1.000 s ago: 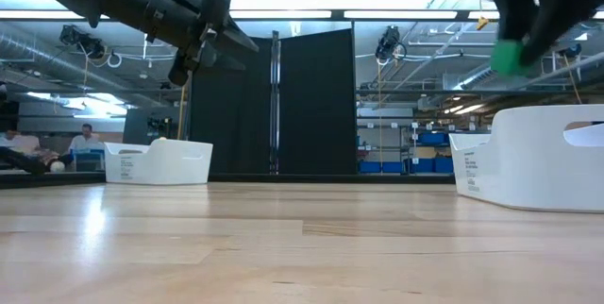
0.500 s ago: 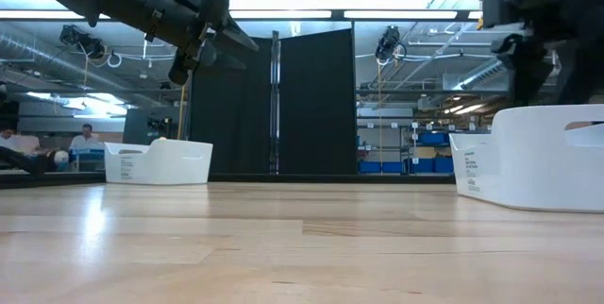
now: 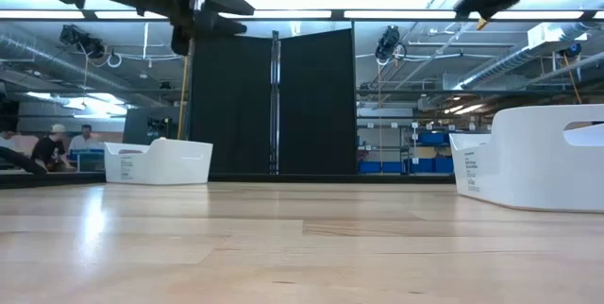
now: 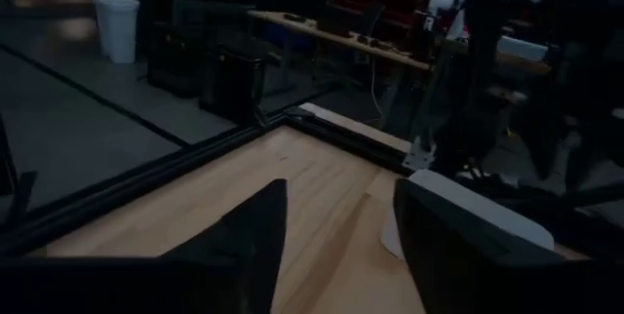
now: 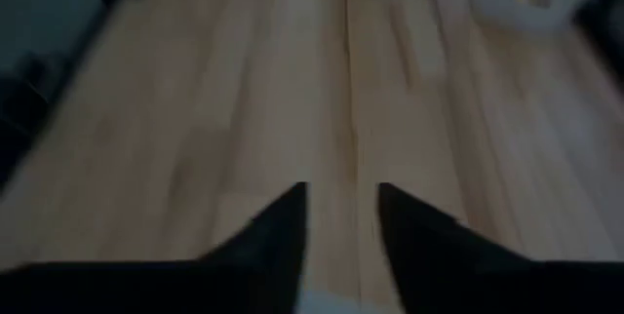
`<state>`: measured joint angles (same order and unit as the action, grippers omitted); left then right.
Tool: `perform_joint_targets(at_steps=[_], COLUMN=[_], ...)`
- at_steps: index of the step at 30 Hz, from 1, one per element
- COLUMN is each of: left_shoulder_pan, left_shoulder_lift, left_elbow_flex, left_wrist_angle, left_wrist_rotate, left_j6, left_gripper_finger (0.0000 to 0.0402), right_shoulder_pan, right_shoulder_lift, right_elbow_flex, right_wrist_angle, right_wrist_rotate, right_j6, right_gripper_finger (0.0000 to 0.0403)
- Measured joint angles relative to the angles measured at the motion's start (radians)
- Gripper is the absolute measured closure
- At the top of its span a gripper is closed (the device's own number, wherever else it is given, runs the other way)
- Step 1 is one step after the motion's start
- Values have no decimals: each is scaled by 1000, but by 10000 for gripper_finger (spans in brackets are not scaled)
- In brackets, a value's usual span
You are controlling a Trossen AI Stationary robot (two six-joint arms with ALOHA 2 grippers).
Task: Sort blocks by size
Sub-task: Return to Home Position
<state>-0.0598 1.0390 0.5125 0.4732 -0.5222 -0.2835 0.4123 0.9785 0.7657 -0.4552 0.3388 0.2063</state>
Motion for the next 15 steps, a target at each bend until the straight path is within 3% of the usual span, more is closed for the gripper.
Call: perform_joint_targets(at_steps=[4, 11, 15], left_shoulder_pan=[-33, -72, -82], left_shoulder_lift=[-74, -237, -318], left_elbow_flex=[0, -15, -85], left_wrist_angle=[-72, -239, -242], left_wrist_rotate=[1, 0, 0], left_j6=[63, 118, 131], left_gripper_finger=[253, 386, 391], right_shoulder_pan=[-11, -31, -31], right_shoulder_lift=[-96, -343, -514], right_elbow_flex=[-106, -332, -431], right_wrist_angle=[176, 342, 371], right_wrist_rotate=[-18, -22, -22], right_j6=[-77, -118, -167], right_gripper_finger=[383, 394, 394])
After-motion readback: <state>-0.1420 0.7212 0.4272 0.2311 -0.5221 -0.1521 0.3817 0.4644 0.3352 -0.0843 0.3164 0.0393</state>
